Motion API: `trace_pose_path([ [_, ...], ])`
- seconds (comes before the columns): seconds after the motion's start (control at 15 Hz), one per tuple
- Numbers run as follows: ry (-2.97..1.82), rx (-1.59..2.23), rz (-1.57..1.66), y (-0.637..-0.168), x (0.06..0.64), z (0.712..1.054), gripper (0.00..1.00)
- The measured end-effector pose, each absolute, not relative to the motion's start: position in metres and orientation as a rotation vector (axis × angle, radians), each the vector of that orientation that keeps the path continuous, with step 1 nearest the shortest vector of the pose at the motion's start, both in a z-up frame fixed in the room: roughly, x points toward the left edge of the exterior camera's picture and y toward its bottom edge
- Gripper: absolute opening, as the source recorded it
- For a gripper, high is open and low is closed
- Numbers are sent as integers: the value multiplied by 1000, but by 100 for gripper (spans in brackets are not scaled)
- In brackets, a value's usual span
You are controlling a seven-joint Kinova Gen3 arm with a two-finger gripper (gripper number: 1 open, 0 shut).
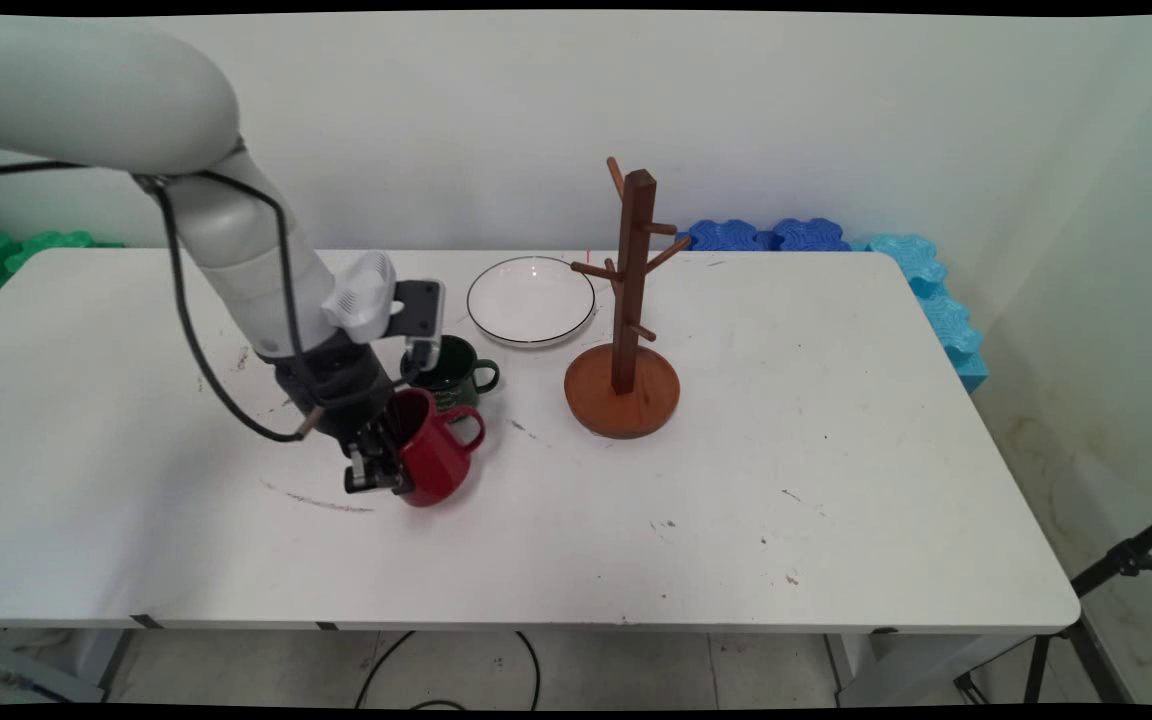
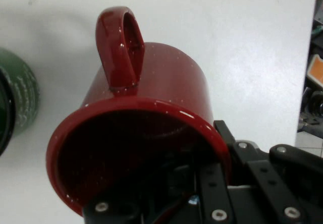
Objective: Place the picked object on the table
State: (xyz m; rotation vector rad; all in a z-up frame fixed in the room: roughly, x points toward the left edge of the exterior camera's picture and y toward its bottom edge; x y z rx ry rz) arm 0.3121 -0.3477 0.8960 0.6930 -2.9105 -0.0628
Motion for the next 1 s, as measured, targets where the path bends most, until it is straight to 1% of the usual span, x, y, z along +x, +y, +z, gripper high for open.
trace_pose_path([
  [0.4,-2921,717,-63,-358,299,876,0],
  [0.47,-2920,717,-61,-359,296,873,100],
  [1.0,-2904,696,-52,-360,285,861,100],
])
